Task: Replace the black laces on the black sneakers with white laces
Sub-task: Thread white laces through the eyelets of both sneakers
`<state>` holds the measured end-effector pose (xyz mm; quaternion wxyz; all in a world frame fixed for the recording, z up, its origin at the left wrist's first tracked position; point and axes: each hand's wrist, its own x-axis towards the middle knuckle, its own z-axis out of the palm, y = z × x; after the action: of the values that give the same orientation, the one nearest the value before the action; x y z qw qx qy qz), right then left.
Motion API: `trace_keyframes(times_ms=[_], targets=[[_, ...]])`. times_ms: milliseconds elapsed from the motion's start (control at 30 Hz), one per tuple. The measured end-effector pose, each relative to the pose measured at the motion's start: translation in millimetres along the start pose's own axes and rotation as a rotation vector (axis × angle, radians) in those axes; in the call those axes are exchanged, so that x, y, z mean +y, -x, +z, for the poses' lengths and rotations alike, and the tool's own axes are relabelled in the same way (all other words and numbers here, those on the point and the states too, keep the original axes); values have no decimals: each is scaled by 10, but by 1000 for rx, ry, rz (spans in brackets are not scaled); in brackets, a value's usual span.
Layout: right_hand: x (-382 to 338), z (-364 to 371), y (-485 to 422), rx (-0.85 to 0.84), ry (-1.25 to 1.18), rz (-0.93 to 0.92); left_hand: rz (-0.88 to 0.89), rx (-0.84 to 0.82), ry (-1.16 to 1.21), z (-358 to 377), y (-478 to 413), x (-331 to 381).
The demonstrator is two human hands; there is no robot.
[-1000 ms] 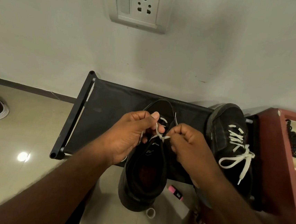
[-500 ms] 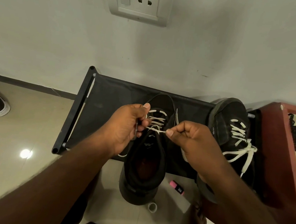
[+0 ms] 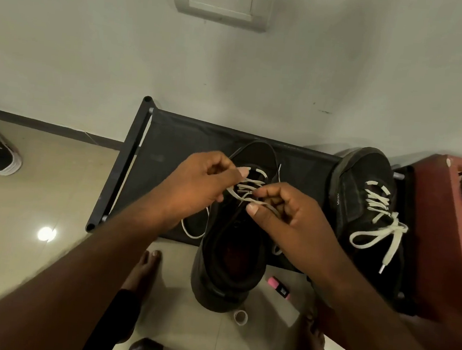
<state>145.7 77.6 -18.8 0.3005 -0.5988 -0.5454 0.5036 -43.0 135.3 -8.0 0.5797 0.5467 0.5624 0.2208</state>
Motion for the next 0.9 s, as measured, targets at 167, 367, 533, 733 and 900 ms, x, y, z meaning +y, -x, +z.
trace_keyframes(times_ms=[167, 367, 533, 733, 900], targets=[[-8, 64, -2, 56, 169, -136, 77, -180, -278, 12, 53, 5], [-42, 125, 42, 78, 407, -213, 71, -209, -342, 21, 86, 48], [-77, 184, 93, -19, 545, -81, 34, -272, -652, 63, 195, 45], [-164, 239, 99, -26, 812, -4, 47, 116, -989, 492, 299, -74], [-187, 264, 111, -39, 796, 13, 2, 127, -955, 475, 298, -135]])
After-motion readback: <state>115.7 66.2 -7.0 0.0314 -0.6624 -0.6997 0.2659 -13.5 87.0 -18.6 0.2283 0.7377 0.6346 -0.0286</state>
